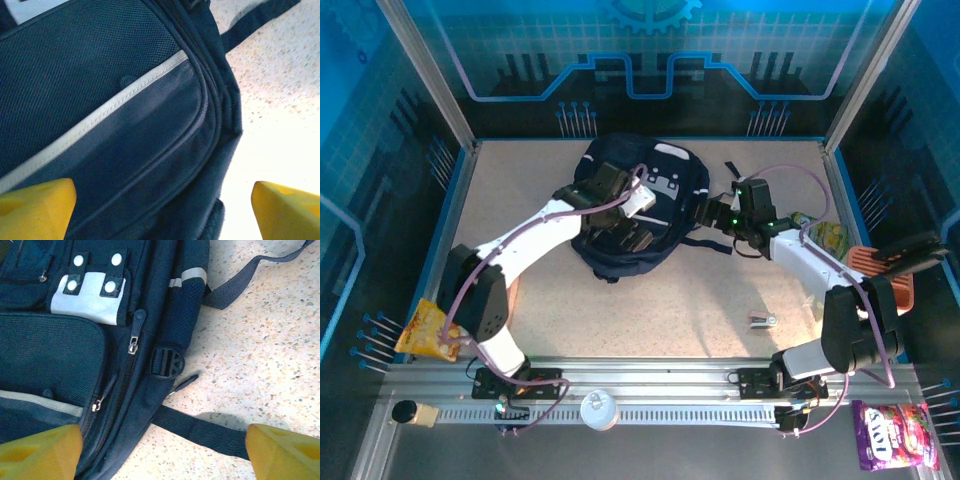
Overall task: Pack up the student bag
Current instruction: Unzip the student bag at the center of the table.
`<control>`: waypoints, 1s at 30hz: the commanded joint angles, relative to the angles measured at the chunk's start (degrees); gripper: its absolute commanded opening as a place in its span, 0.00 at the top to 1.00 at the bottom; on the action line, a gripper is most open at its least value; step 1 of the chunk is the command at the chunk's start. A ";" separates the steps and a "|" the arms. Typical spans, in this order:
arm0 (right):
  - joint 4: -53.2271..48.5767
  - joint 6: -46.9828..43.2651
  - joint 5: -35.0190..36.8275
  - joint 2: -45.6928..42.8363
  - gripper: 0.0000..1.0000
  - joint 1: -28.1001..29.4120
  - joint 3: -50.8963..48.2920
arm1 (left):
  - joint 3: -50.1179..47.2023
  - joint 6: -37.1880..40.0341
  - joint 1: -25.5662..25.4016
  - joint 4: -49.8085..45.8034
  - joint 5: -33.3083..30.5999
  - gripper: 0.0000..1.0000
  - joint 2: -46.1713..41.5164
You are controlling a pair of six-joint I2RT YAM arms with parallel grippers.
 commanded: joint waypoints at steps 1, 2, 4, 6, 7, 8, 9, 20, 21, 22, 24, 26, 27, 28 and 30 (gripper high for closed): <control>-0.97 0.48 0.93 -1.67 0.09 -0.86 -0.30 | 4.87 10.66 0.10 -6.45 -0.96 0.10 5.17; -1.32 0.43 1.70 -1.93 0.07 -0.90 -0.30 | 5.16 12.38 0.09 -6.67 -1.50 0.10 6.28; -1.69 0.29 2.52 -2.47 0.04 -0.94 -0.55 | 5.07 14.90 0.10 -6.32 -2.65 0.11 7.55; -1.64 0.24 2.82 -3.03 0.02 -1.10 -0.91 | 5.51 16.47 0.11 -5.64 -4.56 0.12 8.91; -1.59 0.21 2.60 -3.05 0.02 -1.11 -0.92 | 5.92 16.93 0.11 -5.44 -5.04 0.13 9.43; -1.60 0.16 2.38 -3.07 0.02 -1.20 -0.92 | 6.20 17.29 0.10 -4.69 -5.72 0.14 10.18; -1.48 0.16 1.97 -2.99 0.02 -1.29 -0.84 | 6.28 17.60 0.10 -3.61 -6.17 0.15 10.59; -0.20 0.61 -0.30 -3.08 0.02 -2.15 -0.74 | 7.38 22.28 0.16 0.24 -10.40 0.29 15.05; 0.01 0.64 -0.59 -3.05 0.03 -2.26 -0.83 | 7.35 22.33 0.10 0.61 -10.64 0.32 15.06; 0.31 0.70 -0.92 -2.85 0.03 -2.30 -0.83 | 7.26 22.33 0.13 0.96 -10.53 0.37 14.93; 1.24 0.85 -2.27 -2.16 0.03 -2.37 -0.75 | 6.93 21.70 0.09 1.96 -9.56 0.49 14.00; 2.66 0.94 -4.49 -0.97 0.04 -2.38 -0.51 | 5.88 21.01 0.09 3.38 -7.78 0.59 12.27; 3.41 1.03 -5.80 -0.22 0.05 -2.38 -0.23 | 5.17 20.65 0.19 4.34 -6.73 0.63 11.15; 4.29 1.11 -7.24 0.59 0.05 -2.37 0.08 | 4.53 20.20 0.22 5.02 -5.94 0.67 10.39; 6.69 1.21 -11.05 2.92 0.09 -2.43 0.94 | 3.22 19.44 0.39 6.32 -4.83 0.74 8.41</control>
